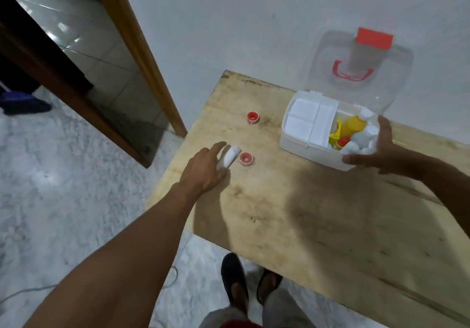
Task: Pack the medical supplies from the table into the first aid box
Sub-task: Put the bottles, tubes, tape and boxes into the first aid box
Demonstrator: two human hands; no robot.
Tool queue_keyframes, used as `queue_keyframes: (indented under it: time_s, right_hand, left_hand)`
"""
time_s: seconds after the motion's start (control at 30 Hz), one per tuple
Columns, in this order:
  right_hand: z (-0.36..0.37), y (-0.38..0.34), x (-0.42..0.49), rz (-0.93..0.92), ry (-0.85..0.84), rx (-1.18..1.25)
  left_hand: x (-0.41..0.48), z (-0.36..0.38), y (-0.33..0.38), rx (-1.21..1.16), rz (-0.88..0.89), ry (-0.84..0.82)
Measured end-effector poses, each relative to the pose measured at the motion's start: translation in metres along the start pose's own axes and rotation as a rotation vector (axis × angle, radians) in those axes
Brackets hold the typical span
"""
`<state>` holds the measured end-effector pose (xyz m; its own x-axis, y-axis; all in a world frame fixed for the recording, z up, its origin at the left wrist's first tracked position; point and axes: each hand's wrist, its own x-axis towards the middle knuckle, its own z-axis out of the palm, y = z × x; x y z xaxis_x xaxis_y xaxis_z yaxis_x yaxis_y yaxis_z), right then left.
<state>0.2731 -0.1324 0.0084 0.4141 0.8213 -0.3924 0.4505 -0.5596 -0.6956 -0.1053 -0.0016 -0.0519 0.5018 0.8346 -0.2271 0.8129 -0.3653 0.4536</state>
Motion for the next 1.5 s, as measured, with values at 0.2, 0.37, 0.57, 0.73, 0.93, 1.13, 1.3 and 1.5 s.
queue_keyframes:
  time_s: [0.2,0.37,0.57,0.73,0.93,1.13,1.3,1.5]
  right_hand:
    - [-0.002,0.0,-0.002,0.015,-0.04,0.02]
    - [-0.005,0.001,-0.004,-0.093,-0.039,0.049]
    - [-0.006,0.014,-0.001,-0.144,-0.047,0.114]
    - [-0.003,0.022,0.006,-0.152,-0.107,0.17]
    - [-0.002,0.027,0.005,-0.181,-0.049,0.144]
    - [0.002,0.034,0.012,-0.175,-0.019,0.146]
    - [0.005,0.039,0.018,-0.156,-0.014,0.154]
    - [0.01,0.045,0.024,-0.106,-0.014,0.218]
  left_hand:
    - [0.013,-0.015,0.013,0.035,-0.056,-0.149]
    - [0.008,-0.045,0.034,-0.134,-0.108,-0.055]
    - [0.041,-0.08,0.12,-0.359,-0.055,-0.001]
    - [0.071,-0.062,0.195,-0.441,0.035,-0.046]
    - [0.098,-0.024,0.228,-0.325,0.092,-0.162]
    - [0.115,-0.012,0.221,-0.185,0.082,-0.213]
    - [0.117,-0.013,0.219,-0.203,0.075,-0.236]
    - [0.115,-0.011,0.219,-0.23,0.076,-0.243]
